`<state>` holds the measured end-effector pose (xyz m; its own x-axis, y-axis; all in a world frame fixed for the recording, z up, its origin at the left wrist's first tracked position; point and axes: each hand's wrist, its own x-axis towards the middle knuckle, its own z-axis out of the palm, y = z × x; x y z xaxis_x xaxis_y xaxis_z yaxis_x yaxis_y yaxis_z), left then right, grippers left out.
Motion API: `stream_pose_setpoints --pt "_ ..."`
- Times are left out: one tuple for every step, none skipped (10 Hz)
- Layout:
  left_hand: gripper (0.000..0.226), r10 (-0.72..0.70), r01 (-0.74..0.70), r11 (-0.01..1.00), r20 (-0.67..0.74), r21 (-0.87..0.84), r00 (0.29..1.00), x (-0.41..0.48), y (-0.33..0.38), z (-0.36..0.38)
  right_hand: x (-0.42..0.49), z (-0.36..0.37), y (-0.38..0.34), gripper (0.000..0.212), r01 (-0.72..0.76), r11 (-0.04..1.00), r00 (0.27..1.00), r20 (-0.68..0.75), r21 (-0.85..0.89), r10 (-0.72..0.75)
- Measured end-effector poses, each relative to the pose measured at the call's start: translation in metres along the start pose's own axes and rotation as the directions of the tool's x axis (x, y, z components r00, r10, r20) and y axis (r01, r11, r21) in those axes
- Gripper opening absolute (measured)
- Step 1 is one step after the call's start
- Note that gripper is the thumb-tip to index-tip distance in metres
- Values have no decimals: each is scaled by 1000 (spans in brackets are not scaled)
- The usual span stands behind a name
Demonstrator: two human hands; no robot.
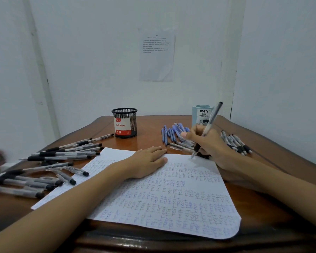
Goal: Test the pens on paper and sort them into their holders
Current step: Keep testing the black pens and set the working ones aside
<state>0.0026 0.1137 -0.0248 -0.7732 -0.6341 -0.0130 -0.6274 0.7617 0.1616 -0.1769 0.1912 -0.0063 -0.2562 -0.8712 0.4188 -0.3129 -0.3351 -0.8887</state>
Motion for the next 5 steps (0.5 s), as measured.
stream_pose_setpoints --pt "53 2 -2 1000 1 -8 1000 0 1 0 1 -5 -8 18 -30 999 999 -15 16 30" --pt "53 4 -4 1000 2 -6 1000 -1 0 0 3 -4 -6 29 -72 997 997 -1 30 72" --pt "53 5 -5 1000 4 -1 1000 -1 0 0 5 -3 -3 40 -109 992 994 -1 65 109" --pt "53 7 -7 1000 1 -2 1000 0 0 1 5 -5 -1 43 -133 990 991 31 50 131" --pt "53 4 -4 1000 1 -6 1000 1 0 1 4 -6 3 47 -146 989 987 58 -19 147"
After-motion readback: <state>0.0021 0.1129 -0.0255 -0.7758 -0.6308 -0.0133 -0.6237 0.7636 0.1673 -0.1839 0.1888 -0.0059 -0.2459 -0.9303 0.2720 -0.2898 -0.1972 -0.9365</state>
